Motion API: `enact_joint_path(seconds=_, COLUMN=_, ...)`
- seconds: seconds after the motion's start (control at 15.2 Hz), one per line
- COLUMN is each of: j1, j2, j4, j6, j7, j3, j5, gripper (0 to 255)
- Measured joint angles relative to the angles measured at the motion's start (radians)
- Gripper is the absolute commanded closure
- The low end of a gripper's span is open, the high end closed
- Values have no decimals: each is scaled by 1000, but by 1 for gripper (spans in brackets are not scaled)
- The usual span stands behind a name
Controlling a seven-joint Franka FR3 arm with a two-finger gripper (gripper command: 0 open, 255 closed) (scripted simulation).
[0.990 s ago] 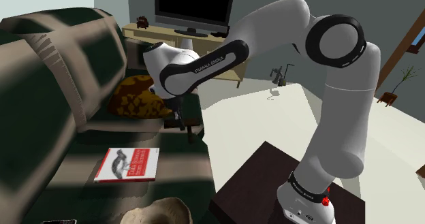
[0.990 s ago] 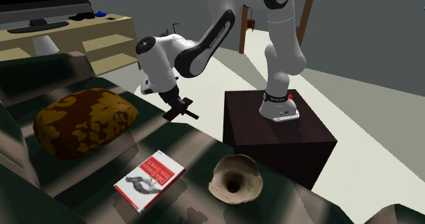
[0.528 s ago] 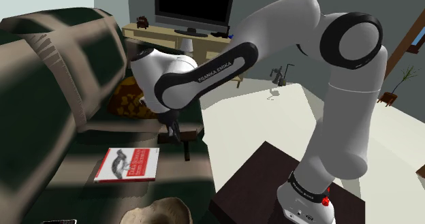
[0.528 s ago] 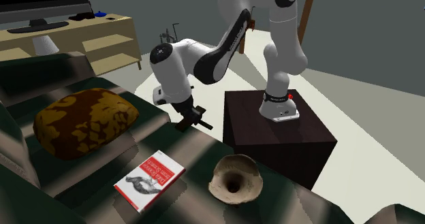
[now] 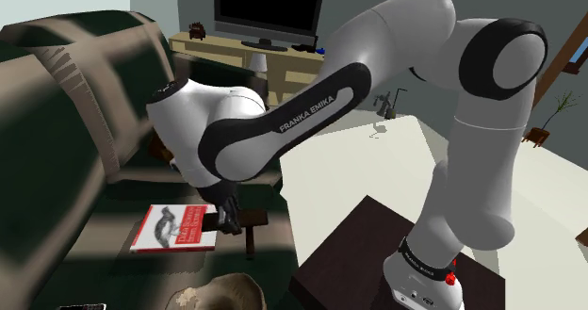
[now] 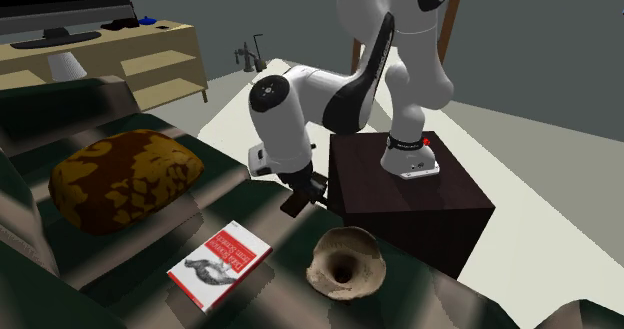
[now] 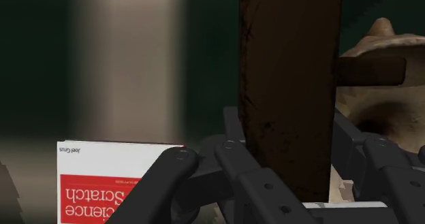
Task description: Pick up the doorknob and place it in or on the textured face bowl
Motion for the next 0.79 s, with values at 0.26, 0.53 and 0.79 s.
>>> enact_joint_path(seconds=0.26, j1=58, j2=24, j4=27, j6=-14, j7=85, j3=35, j5=13, gripper=255)
enact_joint_path(seconds=0.53, j1=121, j2=68, j4=94, j6=-47, j7=170, j3=65, j5=18, gripper=255)
enact_joint_path(seconds=0.79, j1=143, j2=88, j4=88, j6=-26, j7=204, j3=73, j5=16, gripper=255)
